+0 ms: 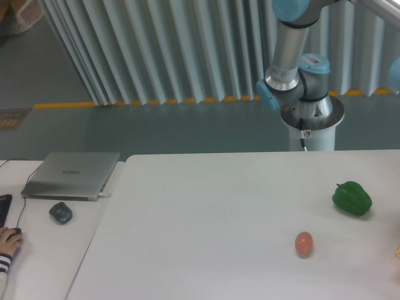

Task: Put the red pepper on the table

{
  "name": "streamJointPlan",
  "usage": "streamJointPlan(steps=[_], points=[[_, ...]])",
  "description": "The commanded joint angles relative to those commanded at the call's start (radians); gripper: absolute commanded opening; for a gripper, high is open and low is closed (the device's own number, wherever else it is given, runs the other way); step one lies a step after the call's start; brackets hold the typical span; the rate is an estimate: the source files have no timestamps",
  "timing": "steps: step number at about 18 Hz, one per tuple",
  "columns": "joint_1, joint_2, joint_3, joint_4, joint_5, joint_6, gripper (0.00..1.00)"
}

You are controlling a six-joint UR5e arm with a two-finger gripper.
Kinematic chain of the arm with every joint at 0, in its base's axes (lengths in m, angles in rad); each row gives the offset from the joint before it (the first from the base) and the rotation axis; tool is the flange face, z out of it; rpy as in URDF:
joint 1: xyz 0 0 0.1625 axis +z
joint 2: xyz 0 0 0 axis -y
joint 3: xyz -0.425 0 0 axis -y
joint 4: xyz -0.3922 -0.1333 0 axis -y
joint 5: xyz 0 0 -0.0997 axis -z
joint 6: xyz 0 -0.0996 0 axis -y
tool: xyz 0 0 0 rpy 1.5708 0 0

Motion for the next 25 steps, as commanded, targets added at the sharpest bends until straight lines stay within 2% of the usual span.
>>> streamJointPlan(steps=[1,5,7,9,12,17,19,25], points=[[-0.001,-0.006,0.020,0.000,0.103,0.091,1.00],[0.003,-0.064,0.084,0.020,0.134,0.125,1.00],[0.043,-0.083,0.084,0.023,0.191,0.229,1.00],[0.055,-0.130,0.087,0.044,0.277,0.344,1.00],[0.072,-0.187,0.071,0.058,0.354,0.415,1.00],[0.075,-0.195,0.017,0.055,0.365,0.369,1.00],[0.048,-0.209,0.014,0.057,0.366,0.331,1.00],[0.046,-0.222,0.005,0.067,0.362,0.322,1.00]])
